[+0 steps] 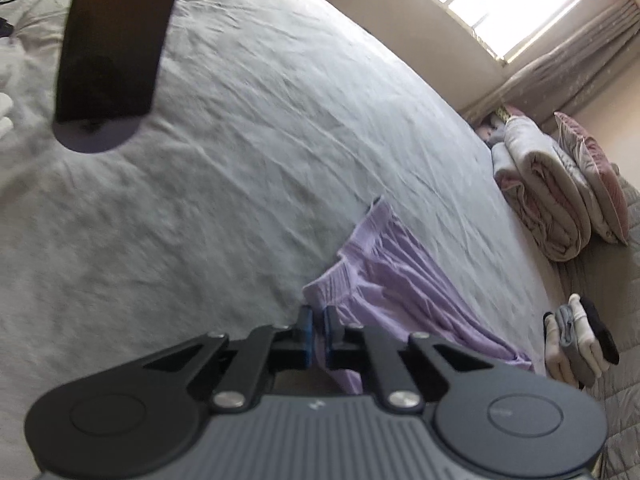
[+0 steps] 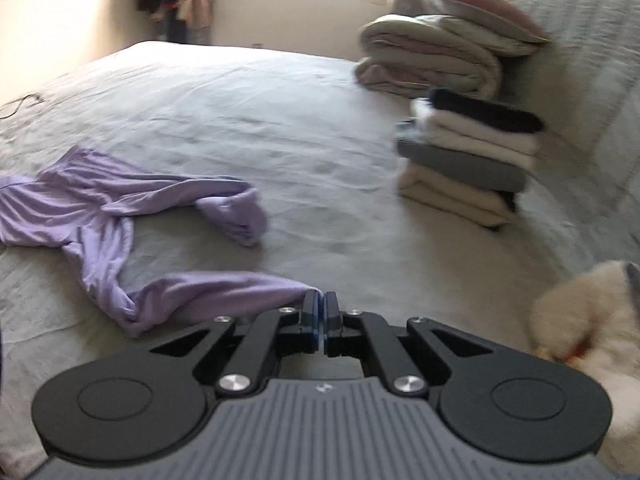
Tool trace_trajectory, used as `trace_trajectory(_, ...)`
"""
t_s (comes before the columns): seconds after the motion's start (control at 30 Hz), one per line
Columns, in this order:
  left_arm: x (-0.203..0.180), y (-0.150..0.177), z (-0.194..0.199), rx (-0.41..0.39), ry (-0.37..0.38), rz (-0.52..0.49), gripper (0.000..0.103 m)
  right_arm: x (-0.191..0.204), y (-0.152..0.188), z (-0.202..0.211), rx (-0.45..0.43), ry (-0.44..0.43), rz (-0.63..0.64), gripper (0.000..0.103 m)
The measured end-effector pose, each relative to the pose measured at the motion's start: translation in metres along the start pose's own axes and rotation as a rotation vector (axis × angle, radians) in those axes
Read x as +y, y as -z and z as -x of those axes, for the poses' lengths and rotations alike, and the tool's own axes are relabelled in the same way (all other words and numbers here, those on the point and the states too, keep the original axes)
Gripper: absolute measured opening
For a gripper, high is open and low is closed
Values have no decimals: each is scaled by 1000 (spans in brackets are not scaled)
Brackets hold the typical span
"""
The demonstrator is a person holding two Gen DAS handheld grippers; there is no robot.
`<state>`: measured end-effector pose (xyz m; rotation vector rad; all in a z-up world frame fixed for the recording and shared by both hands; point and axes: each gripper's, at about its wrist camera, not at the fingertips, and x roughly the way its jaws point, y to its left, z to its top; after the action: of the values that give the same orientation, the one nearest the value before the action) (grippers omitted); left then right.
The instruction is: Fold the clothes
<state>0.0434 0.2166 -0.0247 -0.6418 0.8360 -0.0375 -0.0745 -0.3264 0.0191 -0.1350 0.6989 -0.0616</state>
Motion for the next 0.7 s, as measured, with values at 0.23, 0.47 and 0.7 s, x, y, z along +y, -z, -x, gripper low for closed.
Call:
trace_trajectory(0.23, 14, -1, 13, 7, -10, 5, 5, -21, 14, -1, 24, 22, -59, 0)
trace_trajectory(0.47, 14, 8, 1, 47, -54, -18, 5, -42, 28, -3, 49, 42, -118, 0)
trace_trajectory(0.7, 11, 9, -4, 53, -60, -26, 5, -17, 26, 0, 33, -105, -71, 13)
